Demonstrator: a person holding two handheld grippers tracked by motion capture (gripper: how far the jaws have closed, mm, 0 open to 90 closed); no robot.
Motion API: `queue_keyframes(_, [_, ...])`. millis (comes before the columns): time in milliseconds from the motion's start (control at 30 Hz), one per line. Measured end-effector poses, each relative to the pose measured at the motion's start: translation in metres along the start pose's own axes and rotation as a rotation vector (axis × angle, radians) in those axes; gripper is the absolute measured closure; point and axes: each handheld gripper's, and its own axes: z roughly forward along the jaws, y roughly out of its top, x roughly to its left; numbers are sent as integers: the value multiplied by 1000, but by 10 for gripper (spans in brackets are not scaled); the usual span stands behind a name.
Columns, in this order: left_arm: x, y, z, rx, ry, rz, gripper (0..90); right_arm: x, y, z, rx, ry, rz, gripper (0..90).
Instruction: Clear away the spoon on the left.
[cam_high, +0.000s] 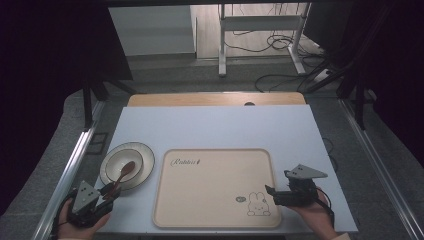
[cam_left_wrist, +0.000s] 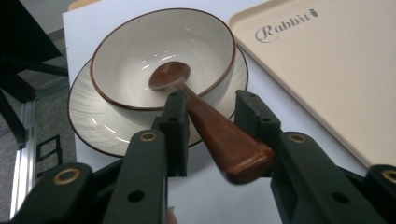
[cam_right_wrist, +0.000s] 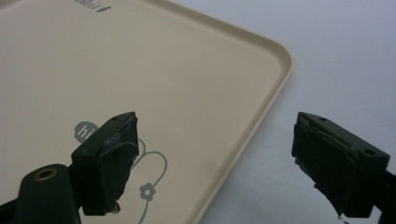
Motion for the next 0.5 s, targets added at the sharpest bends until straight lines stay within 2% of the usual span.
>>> queue_keyframes(300, [2, 0, 0, 4, 18, -27, 751, 0, 0, 0, 2, 0, -4, 152])
queue_keyframes(500, [4, 1, -3, -23, 39, -49, 801, 0, 0, 1, 3, 3, -7, 151])
